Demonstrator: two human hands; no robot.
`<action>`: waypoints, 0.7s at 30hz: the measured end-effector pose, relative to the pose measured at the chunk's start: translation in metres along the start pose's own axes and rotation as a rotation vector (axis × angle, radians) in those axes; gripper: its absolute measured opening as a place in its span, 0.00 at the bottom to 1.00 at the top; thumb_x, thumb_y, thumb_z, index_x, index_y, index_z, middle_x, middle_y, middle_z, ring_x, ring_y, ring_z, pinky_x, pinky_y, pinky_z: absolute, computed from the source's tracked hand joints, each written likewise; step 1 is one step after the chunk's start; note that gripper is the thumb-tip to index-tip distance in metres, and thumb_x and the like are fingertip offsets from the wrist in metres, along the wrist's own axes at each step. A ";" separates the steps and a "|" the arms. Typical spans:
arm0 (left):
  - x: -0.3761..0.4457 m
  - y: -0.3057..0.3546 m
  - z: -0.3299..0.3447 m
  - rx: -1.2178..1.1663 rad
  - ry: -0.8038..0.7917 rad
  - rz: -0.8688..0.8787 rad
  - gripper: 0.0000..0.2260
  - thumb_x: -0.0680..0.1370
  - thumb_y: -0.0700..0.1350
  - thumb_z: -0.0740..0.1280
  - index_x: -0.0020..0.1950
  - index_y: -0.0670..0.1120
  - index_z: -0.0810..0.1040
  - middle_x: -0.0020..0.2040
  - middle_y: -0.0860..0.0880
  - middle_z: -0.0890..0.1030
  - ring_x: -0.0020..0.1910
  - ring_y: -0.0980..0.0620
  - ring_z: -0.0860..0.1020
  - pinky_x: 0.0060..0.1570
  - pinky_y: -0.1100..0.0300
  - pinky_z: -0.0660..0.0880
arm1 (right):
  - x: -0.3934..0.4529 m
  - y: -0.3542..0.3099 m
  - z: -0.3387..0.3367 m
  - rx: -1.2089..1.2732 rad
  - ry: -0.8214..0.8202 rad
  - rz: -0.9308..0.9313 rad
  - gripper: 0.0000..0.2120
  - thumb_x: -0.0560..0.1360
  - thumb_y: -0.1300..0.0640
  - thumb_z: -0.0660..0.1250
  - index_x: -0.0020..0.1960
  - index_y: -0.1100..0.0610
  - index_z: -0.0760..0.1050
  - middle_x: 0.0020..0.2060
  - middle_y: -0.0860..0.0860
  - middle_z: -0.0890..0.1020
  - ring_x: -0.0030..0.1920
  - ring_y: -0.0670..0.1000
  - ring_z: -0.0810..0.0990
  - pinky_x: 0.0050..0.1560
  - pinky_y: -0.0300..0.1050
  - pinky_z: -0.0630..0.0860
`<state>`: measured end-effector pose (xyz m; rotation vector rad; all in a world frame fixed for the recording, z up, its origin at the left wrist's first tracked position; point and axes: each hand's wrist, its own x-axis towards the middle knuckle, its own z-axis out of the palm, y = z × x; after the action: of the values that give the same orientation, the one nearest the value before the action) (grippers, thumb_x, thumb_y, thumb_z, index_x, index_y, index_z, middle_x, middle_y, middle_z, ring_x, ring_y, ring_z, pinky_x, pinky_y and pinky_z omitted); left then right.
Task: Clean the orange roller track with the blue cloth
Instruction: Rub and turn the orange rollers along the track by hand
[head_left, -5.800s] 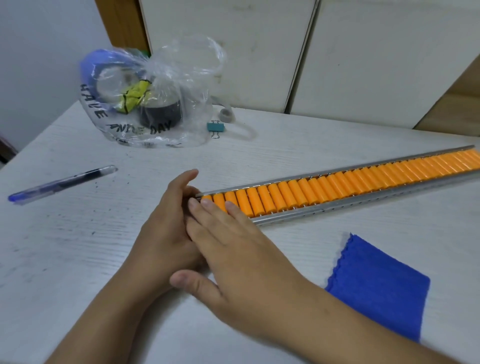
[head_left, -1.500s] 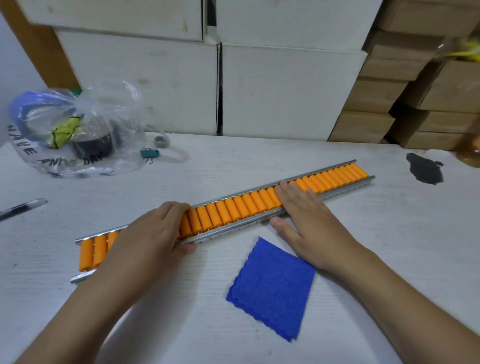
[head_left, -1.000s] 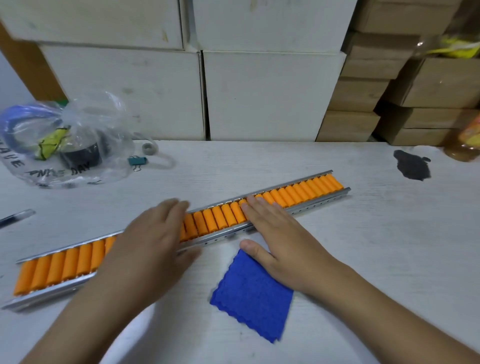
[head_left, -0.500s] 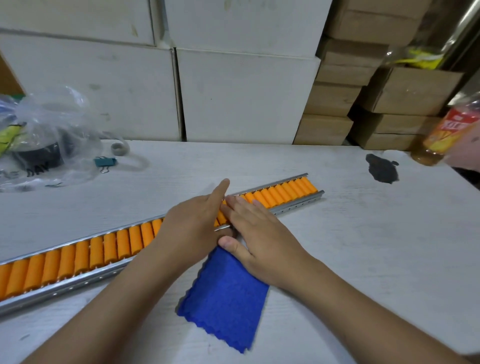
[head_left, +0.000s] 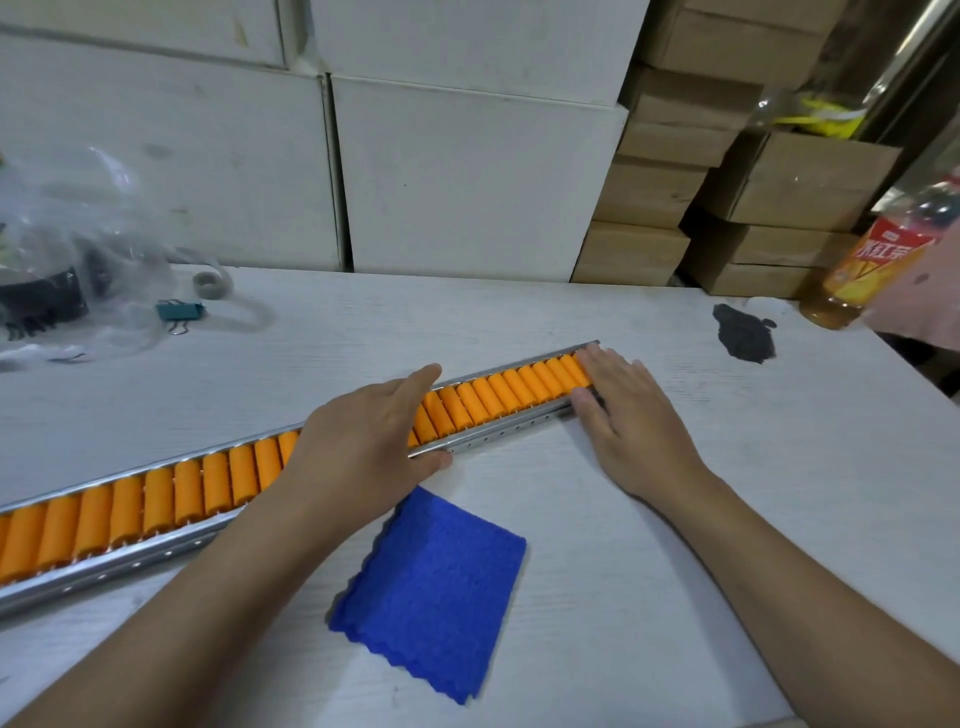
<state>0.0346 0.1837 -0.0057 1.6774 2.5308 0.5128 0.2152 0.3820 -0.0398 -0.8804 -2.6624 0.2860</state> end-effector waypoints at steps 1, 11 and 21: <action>0.000 0.000 -0.001 0.001 -0.002 -0.001 0.36 0.73 0.60 0.64 0.75 0.55 0.50 0.73 0.53 0.66 0.69 0.50 0.67 0.60 0.54 0.68 | 0.001 0.005 0.001 0.009 0.019 0.050 0.27 0.80 0.42 0.47 0.74 0.55 0.60 0.71 0.51 0.67 0.72 0.50 0.61 0.74 0.48 0.49; -0.002 -0.008 -0.007 0.044 0.018 -0.035 0.44 0.71 0.61 0.67 0.75 0.53 0.41 0.63 0.50 0.75 0.57 0.49 0.74 0.50 0.56 0.72 | -0.019 -0.076 -0.009 0.289 -0.031 -0.126 0.24 0.79 0.42 0.51 0.71 0.50 0.66 0.71 0.45 0.66 0.71 0.40 0.57 0.73 0.43 0.51; -0.003 -0.008 -0.003 0.029 0.008 -0.026 0.37 0.72 0.59 0.65 0.75 0.50 0.51 0.68 0.49 0.71 0.63 0.49 0.72 0.54 0.55 0.71 | -0.013 -0.109 0.015 0.052 -0.171 -0.372 0.33 0.77 0.37 0.42 0.76 0.54 0.57 0.75 0.50 0.59 0.75 0.46 0.53 0.74 0.43 0.45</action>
<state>0.0280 0.1770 -0.0057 1.6523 2.5746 0.4841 0.1602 0.2869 -0.0256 -0.3441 -2.8912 0.3494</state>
